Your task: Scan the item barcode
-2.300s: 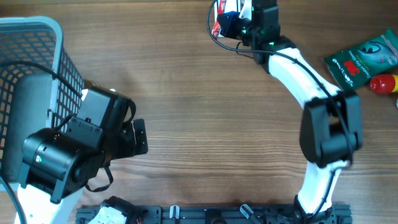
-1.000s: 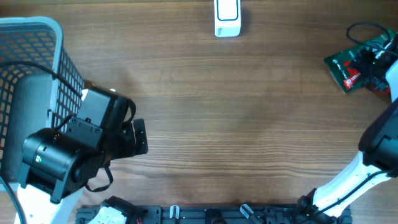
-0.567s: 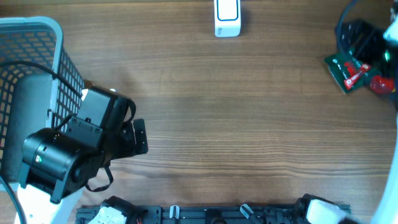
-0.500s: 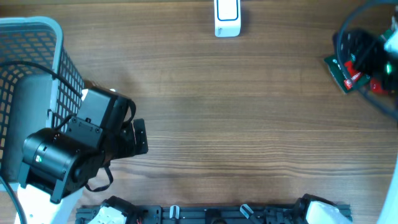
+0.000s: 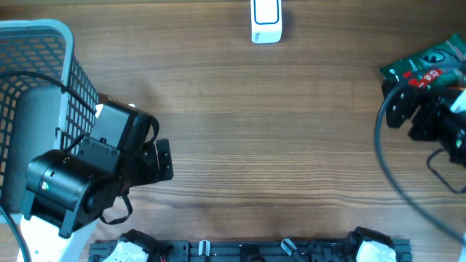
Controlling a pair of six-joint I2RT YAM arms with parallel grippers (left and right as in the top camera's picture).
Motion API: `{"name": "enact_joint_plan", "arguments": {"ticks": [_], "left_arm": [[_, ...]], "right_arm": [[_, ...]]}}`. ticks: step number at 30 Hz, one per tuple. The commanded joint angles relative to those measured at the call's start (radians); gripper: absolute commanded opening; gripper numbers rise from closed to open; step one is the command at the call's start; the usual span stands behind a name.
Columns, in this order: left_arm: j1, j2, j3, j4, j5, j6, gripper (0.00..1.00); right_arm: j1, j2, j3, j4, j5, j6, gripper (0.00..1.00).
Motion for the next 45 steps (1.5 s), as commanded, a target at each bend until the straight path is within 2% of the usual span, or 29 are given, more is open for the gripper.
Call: {"name": "enact_joint_plan", "arguments": {"ticks": [1,5,9,13,17,23,28,32,34,45], "left_arm": [[0.003,-0.002,0.007,0.0,-0.013,-0.01,1.0],[0.003,-0.002,0.007,0.0,-0.013,-0.01,1.0],[0.003,-0.002,0.007,0.0,-0.013,-0.01,1.0],[0.003,-0.002,0.007,0.0,-0.013,-0.01,1.0],[0.003,-0.002,0.007,0.0,-0.013,-0.01,1.0],[0.003,-0.002,0.007,0.0,-0.013,-0.01,1.0],[0.003,-0.002,0.007,0.0,-0.013,-0.01,1.0],[0.003,-0.002,0.007,0.0,-0.013,-0.01,1.0],[0.003,-0.002,0.007,0.0,-0.013,-0.01,1.0],[0.003,-0.002,0.007,0.0,-0.013,-0.01,1.0]], "right_arm": [[0.036,-0.113,-0.085,0.077,-0.034,-0.089,1.0],[0.153,-0.294,-0.297,0.327,-0.026,-0.092,1.0],[0.259,-0.518,-0.593,0.651,-0.026,-0.09,1.0],[0.283,-0.76,-0.936,1.023,-0.026,-0.01,1.0],[0.283,-0.929,-1.194,1.223,0.048,0.074,1.0],[0.285,-0.993,-1.426,1.359,0.237,0.21,1.0],[0.284,-0.993,-1.581,1.411,0.293,0.233,1.0],[0.284,-0.993,-1.579,1.298,0.311,0.23,1.0],[0.285,-0.993,-1.579,1.166,0.319,0.23,1.0],[0.288,-0.986,-1.579,1.164,0.327,0.231,1.0]]}}
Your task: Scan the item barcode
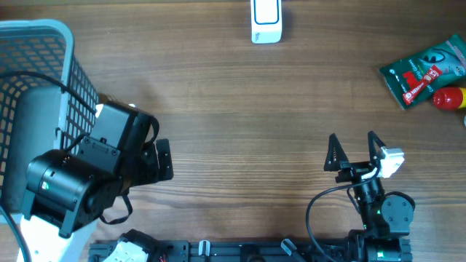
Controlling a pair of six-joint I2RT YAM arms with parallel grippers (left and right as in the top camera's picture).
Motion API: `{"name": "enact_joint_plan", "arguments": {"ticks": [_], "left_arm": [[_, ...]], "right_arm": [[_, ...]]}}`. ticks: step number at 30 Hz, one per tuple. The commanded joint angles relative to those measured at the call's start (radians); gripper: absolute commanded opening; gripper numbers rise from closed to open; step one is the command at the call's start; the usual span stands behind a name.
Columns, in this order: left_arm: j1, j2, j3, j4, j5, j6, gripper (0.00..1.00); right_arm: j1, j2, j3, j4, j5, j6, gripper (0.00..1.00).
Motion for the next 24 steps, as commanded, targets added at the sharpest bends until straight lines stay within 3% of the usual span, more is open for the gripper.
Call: {"name": "enact_joint_plan", "arguments": {"ticks": [1,12,14,15,20,24], "left_arm": [[0.003,-0.002,0.007,0.0,-0.012,-0.01,1.0],[-0.002,-0.005,0.006,0.002,-0.021,-0.003,1.0],[-0.002,-0.011,0.005,0.126,-0.028,-0.006,1.0],[-0.006,-0.031,-0.001,0.272,-0.034,0.031,1.0],[-0.003,-0.135,-0.106,0.784,0.09,0.296,1.0],[0.048,-0.24,-0.242,1.008,0.194,0.383,1.0]], "right_arm": [[0.008,-0.004,-0.001,0.005,0.018,0.013,1.0],[0.008,-0.004,-0.001,0.005,0.018,0.013,1.0],[0.008,-0.004,0.0,0.005,0.018,0.013,1.0],[0.008,-0.004,-0.001,0.005,0.018,0.013,0.99],[0.008,-0.004,-0.001,0.005,0.018,0.013,1.0],[0.008,-0.004,0.0,0.005,0.018,0.013,1.0]]}}
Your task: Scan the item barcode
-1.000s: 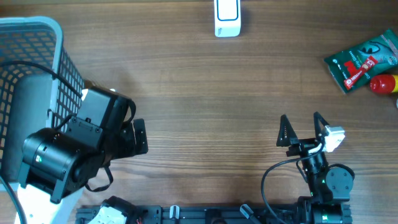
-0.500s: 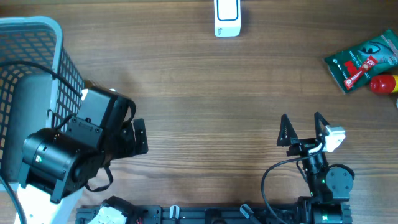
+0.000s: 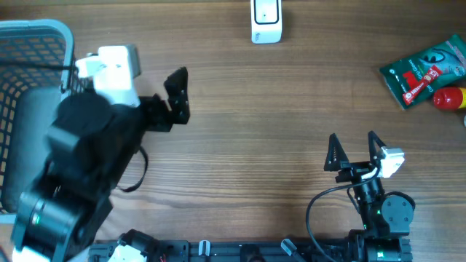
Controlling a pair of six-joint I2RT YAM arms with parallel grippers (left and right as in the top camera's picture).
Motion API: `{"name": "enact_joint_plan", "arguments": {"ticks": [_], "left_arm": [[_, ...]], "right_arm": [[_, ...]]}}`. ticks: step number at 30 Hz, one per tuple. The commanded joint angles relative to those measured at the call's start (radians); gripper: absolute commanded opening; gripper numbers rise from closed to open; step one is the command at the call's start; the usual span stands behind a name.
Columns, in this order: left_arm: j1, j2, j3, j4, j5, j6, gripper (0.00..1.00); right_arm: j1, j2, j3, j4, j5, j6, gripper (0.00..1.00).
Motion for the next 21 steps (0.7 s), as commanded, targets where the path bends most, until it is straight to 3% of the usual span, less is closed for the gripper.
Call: {"name": "enact_joint_plan", "arguments": {"ticks": [1,5,13,21], "left_arm": [[0.051,-0.134,-0.152,0.13,0.144,0.163,1.0],[0.113,-0.285,-0.335,0.212,0.186,0.163,1.0],[0.308,-0.715,-0.864,0.46,0.356,0.154,1.0],[0.396,-0.877,-1.196,0.607,0.347,0.152,1.0]], "right_arm": [[0.008,-0.004,0.0,0.005,0.017,0.013,1.0],[0.008,-0.004,-0.001,0.005,0.017,0.013,1.0],[0.008,-0.004,-0.001,0.005,0.017,0.013,1.0],[0.008,-0.004,0.0,0.005,0.017,0.013,1.0]]}}
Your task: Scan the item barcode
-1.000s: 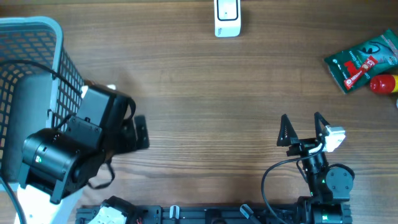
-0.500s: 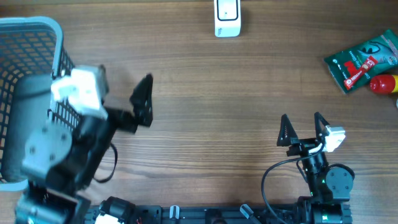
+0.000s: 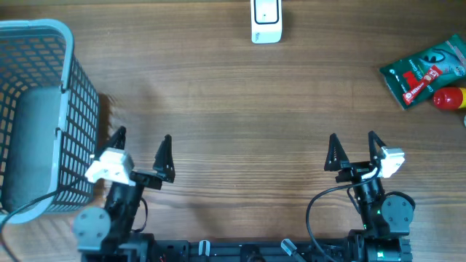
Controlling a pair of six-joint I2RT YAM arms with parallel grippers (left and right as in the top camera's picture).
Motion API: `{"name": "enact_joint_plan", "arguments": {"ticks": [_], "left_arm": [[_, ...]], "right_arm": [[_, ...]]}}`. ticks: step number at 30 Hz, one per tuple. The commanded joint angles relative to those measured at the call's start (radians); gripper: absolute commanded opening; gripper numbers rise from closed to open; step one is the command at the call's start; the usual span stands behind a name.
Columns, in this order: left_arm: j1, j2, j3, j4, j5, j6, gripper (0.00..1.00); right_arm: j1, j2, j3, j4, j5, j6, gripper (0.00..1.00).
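Note:
A white barcode scanner (image 3: 266,20) stands at the table's far edge, centre. At the far right lies a green snack packet (image 3: 425,69) with a red-and-yellow item (image 3: 450,98) against it. My left gripper (image 3: 142,149) is open near the front left, beside the basket, with nothing between its fingers. My right gripper (image 3: 354,149) is open near the front right, also with nothing in it. Both are far from the packet and the scanner.
A grey-blue wire basket (image 3: 40,116) fills the left edge of the table, with a grey shape inside it. Wooden tabletop (image 3: 240,124) lies between the arms and the scanner.
My left arm has drawn back from the middle left of the table, next to the basket's top, to the front left, its gripper now open and pointing away. The right arm has not moved.
At first my right gripper was at the far right by the green packet, and my left arm lay beside the basket. Then the right arm stood at the front right, open, with the packet left in place. The left arm then reached up by the basket and now rests at the front left.

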Motion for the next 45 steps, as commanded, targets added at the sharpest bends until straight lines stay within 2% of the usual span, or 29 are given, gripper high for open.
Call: {"name": "enact_joint_plan", "arguments": {"ticks": [1,5,12,25,29,45], "left_arm": [[0.02,-0.059,-0.13,0.014,-0.014,0.017,1.0],[0.02,-0.116,-0.22,0.02,-0.087,0.016,1.0],[0.002,-0.122,-0.265,0.02,-0.164,0.016,1.0],[-0.004,-0.122,-0.286,0.036,-0.171,0.016,1.0],[0.003,-0.122,-0.317,0.099,-0.163,0.016,1.0],[-0.002,-0.122,-0.317,0.102,-0.16,0.016,1.0]], "right_arm": [[0.008,-0.004,0.0,0.005,0.014,0.013,1.0],[0.008,-0.004,0.0,0.005,0.014,0.013,1.0],[0.008,-0.004,-0.001,0.005,0.014,0.013,1.0],[0.008,-0.004,0.0,0.005,0.014,0.013,1.0],[0.008,-0.004,0.0,0.005,0.014,0.013,1.0],[0.008,-0.004,-0.001,0.005,0.014,0.013,1.0]]}}
